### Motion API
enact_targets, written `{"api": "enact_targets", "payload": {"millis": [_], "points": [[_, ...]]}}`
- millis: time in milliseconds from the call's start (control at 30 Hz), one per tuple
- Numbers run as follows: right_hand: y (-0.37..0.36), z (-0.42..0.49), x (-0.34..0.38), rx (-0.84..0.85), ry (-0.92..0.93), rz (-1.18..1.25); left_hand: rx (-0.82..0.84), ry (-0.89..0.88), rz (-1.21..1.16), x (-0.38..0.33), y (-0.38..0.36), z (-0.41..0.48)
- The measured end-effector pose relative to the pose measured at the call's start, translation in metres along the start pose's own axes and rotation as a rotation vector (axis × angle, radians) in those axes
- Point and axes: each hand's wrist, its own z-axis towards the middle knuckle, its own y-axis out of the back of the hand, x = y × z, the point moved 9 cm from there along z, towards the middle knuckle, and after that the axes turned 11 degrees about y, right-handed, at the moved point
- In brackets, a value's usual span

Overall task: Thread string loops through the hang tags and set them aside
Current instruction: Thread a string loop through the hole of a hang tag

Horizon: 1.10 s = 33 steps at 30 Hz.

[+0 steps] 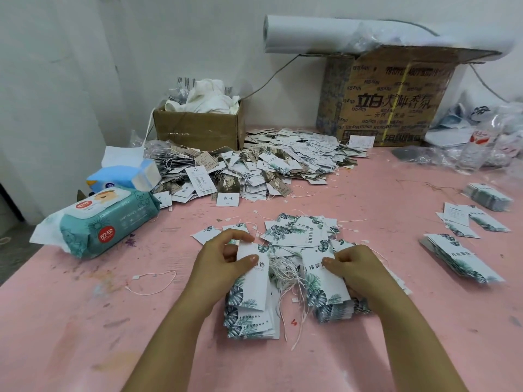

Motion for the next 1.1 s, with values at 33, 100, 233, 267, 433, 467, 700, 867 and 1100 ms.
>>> {"api": "enact_targets", "payload": {"millis": [33,100,233,267,433,467,700,867,1100], "points": [[0.001,0.0,-0.001,-0.001,-0.002,-0.022,0.002,0.002,0.001,0.0,-0.001,0.0],[0.002,0.0,-0.004,-0.001,-0.012,-0.041,0.009,0.009,0.002,0.0,-0.002,-0.001],[0.006,-0.001,-0.007,-0.042,-0.054,-0.052,0.013,0.023,0.013,0.001,-0.004,-0.002],[0.006,-0.001,-0.007,-0.046,-0.047,-0.047,0.016,0.024,0.016,0.001,-0.004,-0.002],[0.008,-0.002,-0.005,-0.039,-0.018,-0.043,0.01,0.024,0.031,0.001,-0.005,-0.002],[0.009,-0.002,-0.003,-0.037,-0.013,-0.046,0.01,0.024,0.032,0.001,-0.005,-0.001],[0.019,-0.005,0.004,-0.127,0.005,-0.245,0.028,0.017,0.021,0.002,-0.008,-0.001],[0.033,-0.009,0.017,-0.282,0.07,-0.156,0.049,0.003,-0.006,0.002,-0.01,-0.001],[0.023,-0.009,0.035,-0.3,0.144,0.502,0.02,-0.037,-0.009,0.004,-0.013,0.003]]}}
